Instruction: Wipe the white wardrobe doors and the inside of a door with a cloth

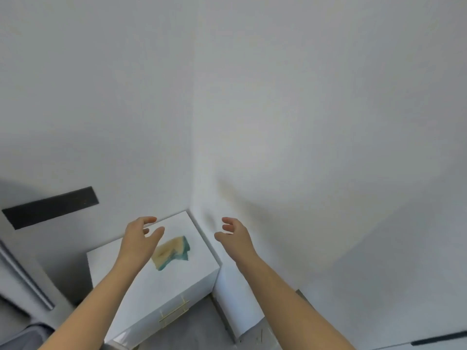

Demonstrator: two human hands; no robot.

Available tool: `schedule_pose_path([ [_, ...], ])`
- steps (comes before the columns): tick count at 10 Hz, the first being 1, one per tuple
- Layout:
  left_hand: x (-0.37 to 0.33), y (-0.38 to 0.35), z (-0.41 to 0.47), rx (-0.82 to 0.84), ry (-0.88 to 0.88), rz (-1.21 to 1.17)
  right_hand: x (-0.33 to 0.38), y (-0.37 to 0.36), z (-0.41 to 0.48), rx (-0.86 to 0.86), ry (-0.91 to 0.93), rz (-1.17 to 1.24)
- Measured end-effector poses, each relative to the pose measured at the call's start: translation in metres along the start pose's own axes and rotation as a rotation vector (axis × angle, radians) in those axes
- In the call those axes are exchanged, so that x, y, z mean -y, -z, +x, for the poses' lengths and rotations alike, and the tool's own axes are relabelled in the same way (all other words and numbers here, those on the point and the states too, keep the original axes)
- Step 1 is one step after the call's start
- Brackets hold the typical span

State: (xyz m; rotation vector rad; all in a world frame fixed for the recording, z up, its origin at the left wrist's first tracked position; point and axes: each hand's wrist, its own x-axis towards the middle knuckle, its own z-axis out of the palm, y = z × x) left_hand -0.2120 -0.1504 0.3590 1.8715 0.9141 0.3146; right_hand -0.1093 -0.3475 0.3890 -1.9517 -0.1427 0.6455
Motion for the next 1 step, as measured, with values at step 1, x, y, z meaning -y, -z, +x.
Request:
schedule_pose_path([
  [1,-0.0212,-0.0147,-0.0076,-0.036,-0.176,-0.023,0.0086,0.0221,-0.0159,-0.006,0.077,-0.02],
])
